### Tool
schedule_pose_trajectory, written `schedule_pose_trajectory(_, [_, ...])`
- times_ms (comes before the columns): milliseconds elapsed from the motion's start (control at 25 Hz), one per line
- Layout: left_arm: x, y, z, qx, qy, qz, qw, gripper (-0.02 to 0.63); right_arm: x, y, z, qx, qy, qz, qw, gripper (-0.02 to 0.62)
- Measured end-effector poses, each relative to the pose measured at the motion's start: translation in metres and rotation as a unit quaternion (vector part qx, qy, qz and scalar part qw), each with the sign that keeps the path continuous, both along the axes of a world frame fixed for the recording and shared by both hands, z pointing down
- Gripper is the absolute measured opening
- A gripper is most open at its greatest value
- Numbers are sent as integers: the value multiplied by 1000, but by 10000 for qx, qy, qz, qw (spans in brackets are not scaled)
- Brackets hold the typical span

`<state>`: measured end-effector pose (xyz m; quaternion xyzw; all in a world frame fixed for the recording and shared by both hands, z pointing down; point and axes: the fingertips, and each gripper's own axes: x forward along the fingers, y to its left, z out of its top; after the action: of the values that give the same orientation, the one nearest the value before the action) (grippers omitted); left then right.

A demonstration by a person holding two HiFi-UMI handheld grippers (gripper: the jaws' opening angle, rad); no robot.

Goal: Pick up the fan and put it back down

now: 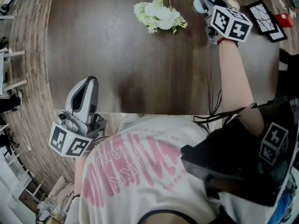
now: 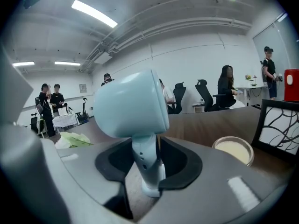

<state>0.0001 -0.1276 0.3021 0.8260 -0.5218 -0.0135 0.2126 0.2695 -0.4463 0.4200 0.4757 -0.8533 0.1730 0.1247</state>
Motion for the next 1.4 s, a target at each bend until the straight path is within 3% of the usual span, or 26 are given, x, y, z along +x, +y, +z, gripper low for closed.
schedule_pose_trajectory(600, [10,2,-7,114,82,290,9995,19,-1,34,-16,54,-204,-150,9997,146])
schedule_pose_trajectory(1000, [36,-7,-13,331,284,657,9969,20,0,79,-51,261,-450,-394,9979,144])
schedule_pose_trajectory(1400, [57,-12,-15,435,428,903,9940,20,-3,132,-43,17,-641,-701,9955,144])
